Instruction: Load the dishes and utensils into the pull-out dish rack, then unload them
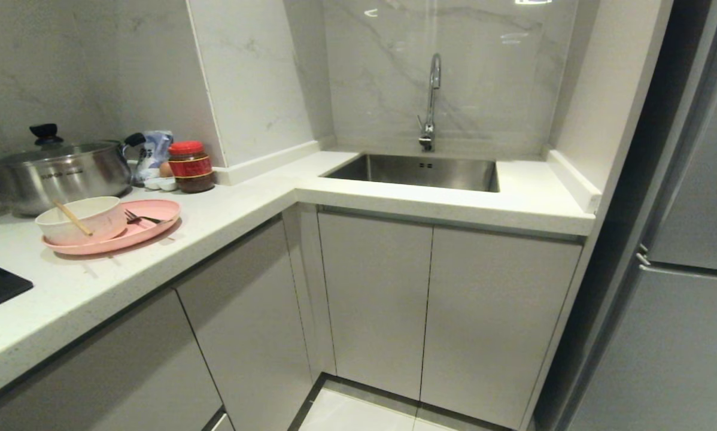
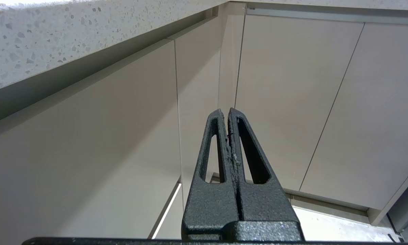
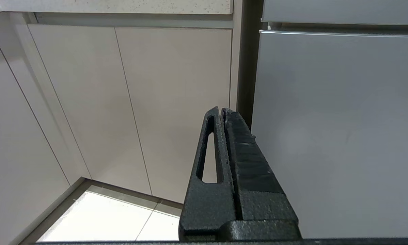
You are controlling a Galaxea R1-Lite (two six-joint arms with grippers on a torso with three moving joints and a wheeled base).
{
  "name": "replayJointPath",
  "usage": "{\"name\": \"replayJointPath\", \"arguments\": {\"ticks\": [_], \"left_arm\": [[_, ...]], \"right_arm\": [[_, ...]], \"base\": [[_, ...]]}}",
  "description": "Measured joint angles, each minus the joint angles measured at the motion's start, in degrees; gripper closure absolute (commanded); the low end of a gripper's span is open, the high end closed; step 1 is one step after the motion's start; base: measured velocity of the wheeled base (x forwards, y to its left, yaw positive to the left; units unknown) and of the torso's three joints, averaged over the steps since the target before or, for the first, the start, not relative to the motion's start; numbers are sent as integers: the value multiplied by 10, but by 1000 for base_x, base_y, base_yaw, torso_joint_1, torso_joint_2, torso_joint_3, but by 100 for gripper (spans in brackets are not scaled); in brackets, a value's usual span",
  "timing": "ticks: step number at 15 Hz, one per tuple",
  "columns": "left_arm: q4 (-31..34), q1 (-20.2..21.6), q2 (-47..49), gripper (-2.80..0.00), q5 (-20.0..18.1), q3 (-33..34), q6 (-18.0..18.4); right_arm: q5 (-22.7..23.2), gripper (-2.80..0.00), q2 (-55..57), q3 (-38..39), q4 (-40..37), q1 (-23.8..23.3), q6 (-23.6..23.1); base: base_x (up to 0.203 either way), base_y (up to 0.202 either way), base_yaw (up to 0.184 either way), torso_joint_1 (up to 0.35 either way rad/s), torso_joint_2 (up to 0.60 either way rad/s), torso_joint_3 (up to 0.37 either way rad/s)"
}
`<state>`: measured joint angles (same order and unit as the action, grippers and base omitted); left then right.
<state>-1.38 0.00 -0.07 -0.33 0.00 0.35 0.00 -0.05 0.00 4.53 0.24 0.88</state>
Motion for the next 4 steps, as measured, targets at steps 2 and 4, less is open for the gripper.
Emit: {"name": "replayJointPath", "arguments": {"ticks": [2,4], "left_arm": [[0,0,0,0,0,0,0],[0,0,0,0,0,0,0]], "right_arm": [[0,0,0,0,-2,0,0],[0,0,0,0,-1,0,0]], "base": [[0,0,0,0,0,0],[0,0,0,0,0,0]]}}
